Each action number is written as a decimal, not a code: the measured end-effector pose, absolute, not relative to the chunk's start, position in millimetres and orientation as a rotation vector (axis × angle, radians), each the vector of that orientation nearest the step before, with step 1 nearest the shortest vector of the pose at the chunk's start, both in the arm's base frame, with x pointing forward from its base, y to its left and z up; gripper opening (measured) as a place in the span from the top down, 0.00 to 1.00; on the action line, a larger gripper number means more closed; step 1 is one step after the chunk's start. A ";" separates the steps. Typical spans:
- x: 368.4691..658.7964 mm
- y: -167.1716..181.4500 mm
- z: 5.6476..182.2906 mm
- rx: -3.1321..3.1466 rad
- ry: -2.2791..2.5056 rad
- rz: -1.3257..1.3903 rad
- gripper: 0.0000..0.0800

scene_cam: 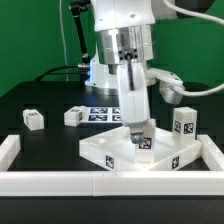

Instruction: Assemble square table

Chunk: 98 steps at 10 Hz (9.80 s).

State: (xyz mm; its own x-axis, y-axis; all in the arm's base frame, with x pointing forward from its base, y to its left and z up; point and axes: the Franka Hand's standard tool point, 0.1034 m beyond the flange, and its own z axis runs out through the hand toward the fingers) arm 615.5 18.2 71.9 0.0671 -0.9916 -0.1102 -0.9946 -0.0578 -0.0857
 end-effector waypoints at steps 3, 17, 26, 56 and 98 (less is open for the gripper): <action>614.1 43.7 74.3 -2.658 1.430 -0.066 0.20; 614.5 12.8 69.9 -2.906 0.996 -0.104 0.64; 617.2 9.9 66.5 -2.476 1.759 -0.057 0.64; 617.3 6.2 67.5 -2.127 2.119 -0.043 0.50; 627.8 10.4 68.2 -2.632 1.686 -0.098 0.20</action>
Offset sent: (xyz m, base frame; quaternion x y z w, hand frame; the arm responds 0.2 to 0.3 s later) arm 0.0000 0.0000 0.0000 0.0000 0.0000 -0.1296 0.9916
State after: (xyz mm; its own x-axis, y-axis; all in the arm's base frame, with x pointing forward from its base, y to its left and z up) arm 627.8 10.4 68.2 0.4167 -0.9079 0.0451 -0.9070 -0.4185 -0.0459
